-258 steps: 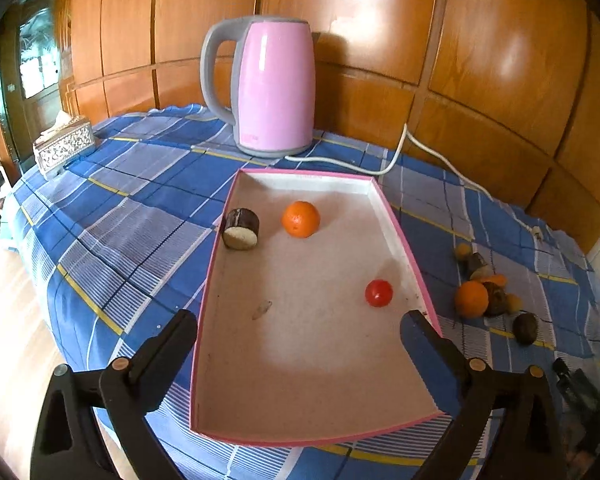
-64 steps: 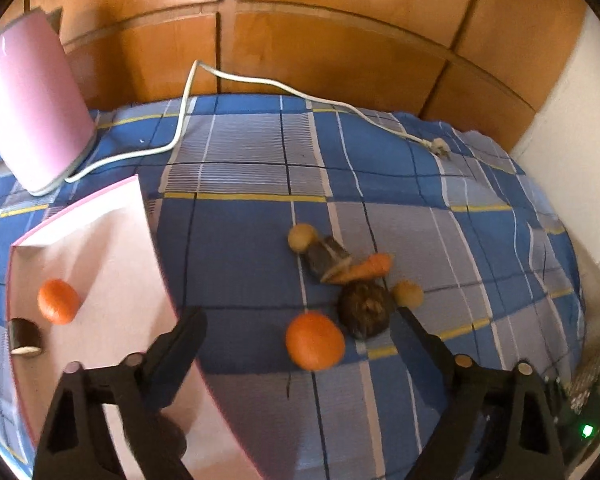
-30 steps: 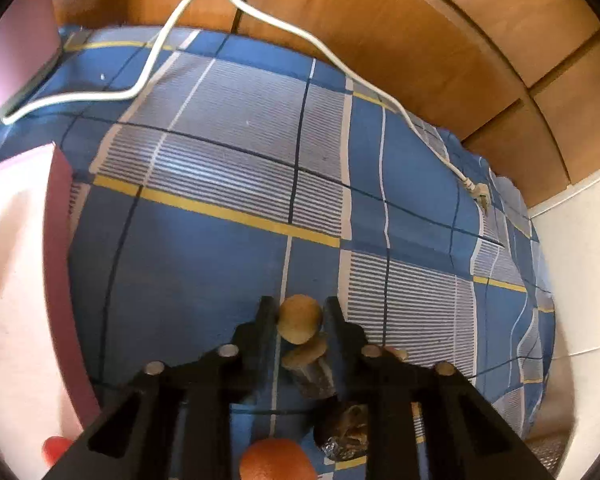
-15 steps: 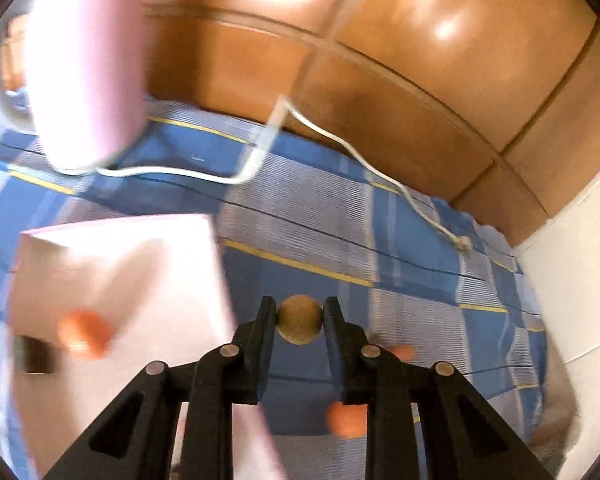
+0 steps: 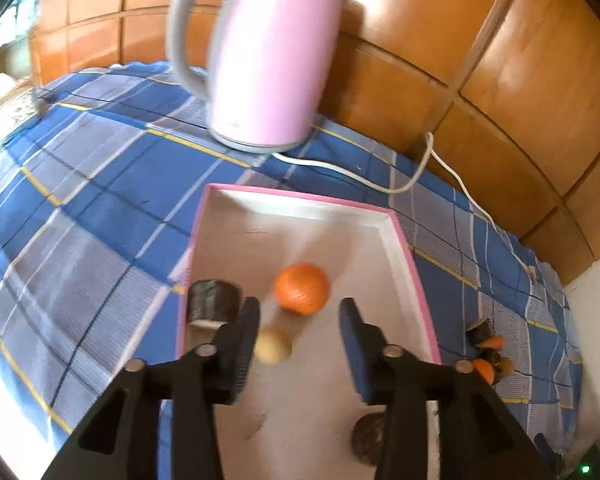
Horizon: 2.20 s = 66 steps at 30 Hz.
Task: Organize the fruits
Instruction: 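Carry the tan potato with the left gripper into the tray and release, then reach the right gripper to the orange carrot and grasp it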
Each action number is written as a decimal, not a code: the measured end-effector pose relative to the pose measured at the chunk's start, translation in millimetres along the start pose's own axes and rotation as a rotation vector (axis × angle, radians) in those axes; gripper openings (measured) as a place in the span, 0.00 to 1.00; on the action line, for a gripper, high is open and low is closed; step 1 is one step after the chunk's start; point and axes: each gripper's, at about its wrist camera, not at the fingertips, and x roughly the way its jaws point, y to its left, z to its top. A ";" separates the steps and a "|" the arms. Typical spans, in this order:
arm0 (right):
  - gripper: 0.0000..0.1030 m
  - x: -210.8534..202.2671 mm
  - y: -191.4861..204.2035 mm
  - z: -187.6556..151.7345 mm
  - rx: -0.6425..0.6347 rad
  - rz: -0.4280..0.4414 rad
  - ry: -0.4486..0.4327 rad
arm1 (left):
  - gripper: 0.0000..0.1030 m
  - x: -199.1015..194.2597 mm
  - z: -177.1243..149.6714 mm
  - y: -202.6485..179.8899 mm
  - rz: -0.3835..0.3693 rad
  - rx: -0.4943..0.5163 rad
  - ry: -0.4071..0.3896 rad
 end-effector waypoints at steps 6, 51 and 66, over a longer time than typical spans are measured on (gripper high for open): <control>0.83 -0.6 3.3 0.1 -0.004 -0.007 0.008 | 0.64 -32.7 -26.0 6.0 0.104 0.050 -0.097; 0.66 10.1 19.1 19.5 0.018 0.163 0.098 | 1.00 -63.5 -113.0 -22.0 0.166 0.128 -0.157; 0.37 73.3 35.1 116.4 0.292 0.451 0.191 | 1.00 -60.9 -113.0 -20.4 0.149 0.130 -0.142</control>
